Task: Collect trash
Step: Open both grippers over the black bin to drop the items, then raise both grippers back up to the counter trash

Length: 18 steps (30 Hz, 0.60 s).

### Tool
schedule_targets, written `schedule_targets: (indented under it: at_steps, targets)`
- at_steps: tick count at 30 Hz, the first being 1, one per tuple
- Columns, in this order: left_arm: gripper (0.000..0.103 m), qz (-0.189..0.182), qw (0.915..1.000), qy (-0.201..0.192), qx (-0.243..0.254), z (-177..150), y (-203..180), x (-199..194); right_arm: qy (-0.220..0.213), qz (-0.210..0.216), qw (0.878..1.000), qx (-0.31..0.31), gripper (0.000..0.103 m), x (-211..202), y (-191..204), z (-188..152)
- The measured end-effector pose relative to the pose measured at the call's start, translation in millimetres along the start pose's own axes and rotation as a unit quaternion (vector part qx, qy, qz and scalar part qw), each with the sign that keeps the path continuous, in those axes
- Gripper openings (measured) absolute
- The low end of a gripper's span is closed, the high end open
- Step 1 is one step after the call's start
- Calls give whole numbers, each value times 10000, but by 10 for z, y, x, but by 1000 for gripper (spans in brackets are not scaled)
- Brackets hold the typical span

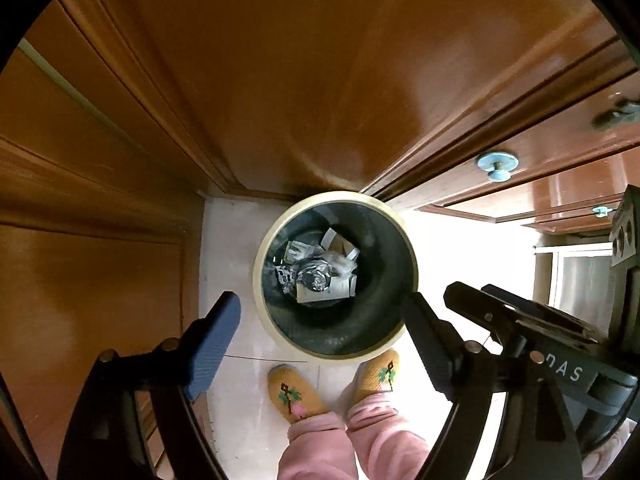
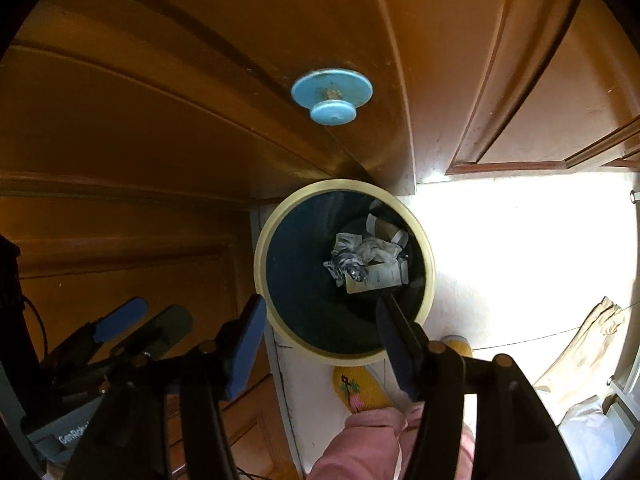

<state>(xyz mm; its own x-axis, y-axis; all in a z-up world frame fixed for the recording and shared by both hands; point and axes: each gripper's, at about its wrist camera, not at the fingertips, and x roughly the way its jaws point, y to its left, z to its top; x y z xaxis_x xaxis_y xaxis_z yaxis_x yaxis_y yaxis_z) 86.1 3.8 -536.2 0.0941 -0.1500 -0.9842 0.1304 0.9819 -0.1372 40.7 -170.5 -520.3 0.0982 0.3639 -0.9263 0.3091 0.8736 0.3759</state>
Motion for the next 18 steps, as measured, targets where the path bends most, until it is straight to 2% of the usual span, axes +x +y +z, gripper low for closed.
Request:
schedule_targets:
  at_steps: [7,18]
  targets:
    - [83,57,9999,-137,81,-36,-110,-388,-151,-14,9999,-18,58,-354,117,-69]
    - [83,106,9984,-407,384,-131,-331,-1533,-533,-90,9983,-198,58,-1314,462,-218]
